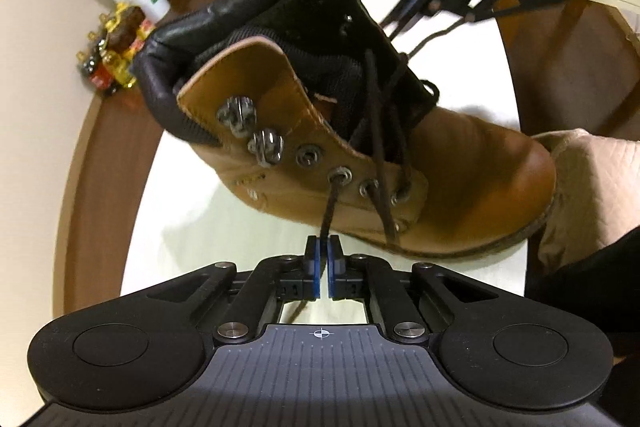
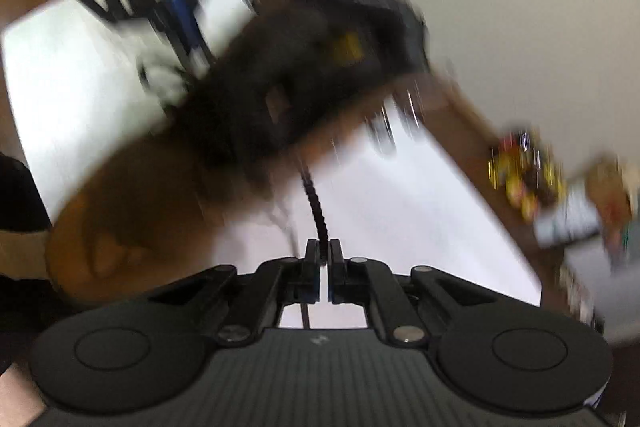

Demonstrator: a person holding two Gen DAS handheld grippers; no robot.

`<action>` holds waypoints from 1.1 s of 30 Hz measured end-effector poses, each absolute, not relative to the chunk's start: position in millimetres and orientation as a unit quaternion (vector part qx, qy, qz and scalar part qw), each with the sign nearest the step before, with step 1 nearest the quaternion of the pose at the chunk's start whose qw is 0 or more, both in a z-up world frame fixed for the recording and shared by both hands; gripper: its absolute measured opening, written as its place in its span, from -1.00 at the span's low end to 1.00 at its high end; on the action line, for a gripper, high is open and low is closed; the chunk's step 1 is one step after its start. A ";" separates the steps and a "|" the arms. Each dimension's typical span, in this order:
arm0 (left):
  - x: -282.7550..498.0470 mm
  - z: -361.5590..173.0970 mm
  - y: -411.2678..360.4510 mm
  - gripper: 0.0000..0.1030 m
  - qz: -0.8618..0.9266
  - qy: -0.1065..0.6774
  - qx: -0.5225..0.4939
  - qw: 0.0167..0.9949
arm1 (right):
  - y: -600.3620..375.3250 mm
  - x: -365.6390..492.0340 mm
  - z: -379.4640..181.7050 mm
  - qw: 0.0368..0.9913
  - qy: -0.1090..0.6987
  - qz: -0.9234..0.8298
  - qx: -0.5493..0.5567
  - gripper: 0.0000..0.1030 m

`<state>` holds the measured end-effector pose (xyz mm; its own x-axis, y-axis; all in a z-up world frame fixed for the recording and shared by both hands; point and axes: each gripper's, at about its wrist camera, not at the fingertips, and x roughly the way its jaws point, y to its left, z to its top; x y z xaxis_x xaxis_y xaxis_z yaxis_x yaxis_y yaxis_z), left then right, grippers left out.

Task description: Lace up shoes with both hands

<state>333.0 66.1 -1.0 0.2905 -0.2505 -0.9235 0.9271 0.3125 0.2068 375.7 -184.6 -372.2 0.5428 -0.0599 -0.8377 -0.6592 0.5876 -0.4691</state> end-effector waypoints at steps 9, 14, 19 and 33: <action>327.7 -9.3 66.9 -0.96 -0.444 0.442 0.412 0.661 | -238.7 360.1 -397.8 0.755 0.534 0.125 -0.358 -0.94; 311.3 -21.1 66.7 -0.96 -0.462 0.449 0.436 0.629 | -236.0 338.7 -395.7 0.758 0.549 0.123 -0.331 -0.95; 311.3 -22.7 74.9 -0.98 -0.452 0.467 0.431 0.626 | -236.6 341.9 -395.1 0.752 0.557 0.126 -0.330 -0.95; 315.5 -6.7 101.7 -0.94 -0.423 0.495 0.388 0.653 | -241.1 351.2 -383.9 0.757 0.584 0.111 -0.272 -0.90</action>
